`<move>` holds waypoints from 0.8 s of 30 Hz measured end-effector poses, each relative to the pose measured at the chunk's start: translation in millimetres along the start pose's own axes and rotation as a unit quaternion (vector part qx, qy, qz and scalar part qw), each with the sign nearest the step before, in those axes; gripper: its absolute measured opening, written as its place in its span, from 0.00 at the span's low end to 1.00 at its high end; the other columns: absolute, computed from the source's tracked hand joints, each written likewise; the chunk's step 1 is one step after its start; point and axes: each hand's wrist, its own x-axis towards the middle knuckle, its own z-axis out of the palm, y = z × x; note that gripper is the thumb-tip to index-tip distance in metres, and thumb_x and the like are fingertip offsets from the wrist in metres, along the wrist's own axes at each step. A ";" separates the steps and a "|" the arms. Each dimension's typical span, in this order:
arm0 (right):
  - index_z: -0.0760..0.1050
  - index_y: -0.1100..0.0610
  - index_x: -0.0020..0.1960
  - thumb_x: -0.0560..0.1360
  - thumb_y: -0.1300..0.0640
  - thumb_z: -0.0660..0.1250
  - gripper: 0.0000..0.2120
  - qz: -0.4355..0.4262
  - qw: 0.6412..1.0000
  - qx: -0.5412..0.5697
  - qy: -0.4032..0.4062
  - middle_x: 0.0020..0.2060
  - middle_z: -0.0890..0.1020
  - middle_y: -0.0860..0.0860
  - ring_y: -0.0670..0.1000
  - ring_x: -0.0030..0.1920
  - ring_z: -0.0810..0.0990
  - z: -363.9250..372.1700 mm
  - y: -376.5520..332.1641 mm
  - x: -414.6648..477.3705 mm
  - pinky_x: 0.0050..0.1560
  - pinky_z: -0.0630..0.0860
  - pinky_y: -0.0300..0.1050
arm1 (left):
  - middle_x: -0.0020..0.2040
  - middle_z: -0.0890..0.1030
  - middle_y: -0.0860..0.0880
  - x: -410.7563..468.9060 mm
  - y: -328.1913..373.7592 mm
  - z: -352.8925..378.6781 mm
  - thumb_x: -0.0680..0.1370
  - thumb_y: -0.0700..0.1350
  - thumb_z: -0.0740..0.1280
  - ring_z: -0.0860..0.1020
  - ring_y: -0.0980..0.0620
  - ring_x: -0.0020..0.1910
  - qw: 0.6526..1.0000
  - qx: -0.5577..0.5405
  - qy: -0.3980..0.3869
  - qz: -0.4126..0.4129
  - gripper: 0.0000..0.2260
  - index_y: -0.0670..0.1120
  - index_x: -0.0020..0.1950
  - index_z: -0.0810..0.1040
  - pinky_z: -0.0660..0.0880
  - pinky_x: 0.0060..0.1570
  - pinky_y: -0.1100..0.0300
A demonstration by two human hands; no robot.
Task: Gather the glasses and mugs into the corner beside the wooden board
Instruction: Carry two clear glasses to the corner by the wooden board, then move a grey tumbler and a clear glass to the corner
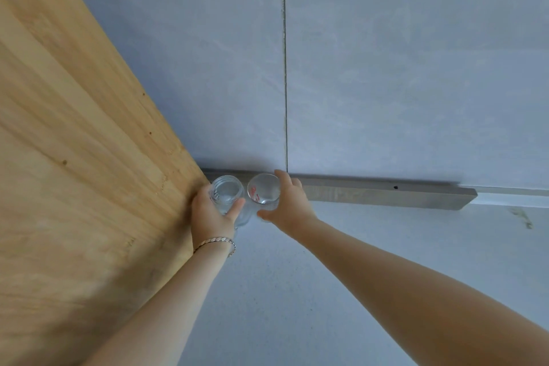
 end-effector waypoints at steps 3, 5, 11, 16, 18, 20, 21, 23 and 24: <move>0.49 0.54 0.76 0.69 0.64 0.73 0.44 0.028 0.998 0.037 -0.033 0.69 0.65 0.57 0.56 0.67 0.70 -5.7 6.6 -9.1 0.61 0.75 0.48 | 0.59 0.76 0.37 -4.8 5.5 -1.7 0.70 0.42 0.75 0.74 0.40 0.59 1.000 0.027 -0.007 -0.007 0.23 0.35 0.60 0.73 0.71 0.60 0.50; 0.52 0.55 0.75 0.70 0.63 0.72 0.41 0.036 0.998 0.013 -0.051 0.68 0.68 0.57 0.55 0.65 0.72 -16.3 16.4 -22.4 0.58 0.75 0.45 | 0.64 0.72 0.35 -14.6 12.6 -3.6 0.73 0.43 0.72 0.70 0.39 0.64 0.997 0.080 -0.015 0.002 0.26 0.34 0.66 0.68 0.67 0.61 0.52; 0.70 0.55 0.65 0.74 0.56 0.67 0.20 0.079 0.980 -0.108 -0.145 0.61 0.78 0.53 0.52 0.59 0.77 -76.7 70.2 -99.0 0.54 0.73 0.41 | 0.67 0.69 0.40 -75.6 35.1 -11.4 0.73 0.39 0.66 0.70 0.39 0.62 0.945 0.266 -0.095 0.167 0.21 0.41 0.66 0.70 0.70 0.61 0.49; 0.68 0.54 0.67 0.76 0.55 0.63 0.20 0.118 0.941 -0.267 -0.170 0.65 0.75 0.52 0.52 0.65 0.72 -135.5 139.7 -178.5 0.62 0.69 0.45 | 0.57 0.80 0.46 -148.9 75.6 13.5 0.76 0.42 0.62 0.77 0.48 0.53 0.891 0.271 -0.358 0.065 0.04 0.47 0.49 0.76 0.72 0.50 0.61; 0.68 0.53 0.68 0.76 0.55 0.62 0.20 0.146 0.933 -0.288 -0.162 0.65 0.74 0.52 0.53 0.65 0.73 -162.7 174.0 -212.4 0.62 0.70 0.47 | 0.58 0.80 0.46 -182.8 95.1 36.6 0.77 0.43 0.62 0.78 0.48 0.55 0.867 0.280 -0.403 0.087 0.06 0.46 0.51 0.77 0.70 0.50 0.62; 0.67 0.52 0.68 0.77 0.55 0.60 0.20 0.171 0.930 -0.291 -0.143 0.64 0.75 0.51 0.53 0.64 0.73 -189.8 205.3 -244.7 0.60 0.70 0.47 | 0.59 0.78 0.46 -216.3 111.8 59.0 0.77 0.44 0.62 0.77 0.48 0.57 0.846 0.290 -0.432 0.117 0.11 0.45 0.58 0.75 0.70 0.50 0.62; 0.67 0.52 0.68 0.77 0.55 0.60 0.19 0.186 0.931 -0.287 -0.131 0.63 0.76 0.51 0.53 0.64 0.73 -207.3 223.0 -264.8 0.59 0.70 0.46 | 0.60 0.77 0.46 -236.4 121.9 73.6 0.77 0.45 0.61 0.77 0.48 0.57 0.832 0.297 -0.449 0.133 0.12 0.45 0.59 0.74 0.69 0.50 0.63; 0.68 0.52 0.67 0.77 0.54 0.60 0.19 0.217 0.931 -0.273 -0.111 0.63 0.76 0.51 0.52 0.64 0.73 -242.6 259.2 -303.4 0.59 0.70 0.46 | 0.61 0.77 0.46 -276.4 141.3 103.8 0.78 0.46 0.61 0.77 0.48 0.57 0.804 0.313 -0.479 0.162 0.12 0.45 0.61 0.73 0.69 0.49 0.63; 0.68 0.52 0.67 0.77 0.54 0.60 0.19 0.231 0.930 -0.268 -0.100 0.63 0.76 0.51 0.52 0.64 0.73 -261.5 278.0 -322.4 0.59 0.70 0.46 | 0.60 0.77 0.46 -297.5 151.6 120.3 0.78 0.46 0.61 0.77 0.49 0.57 0.790 0.321 -0.492 0.176 0.12 0.46 0.60 0.73 0.69 0.49 0.63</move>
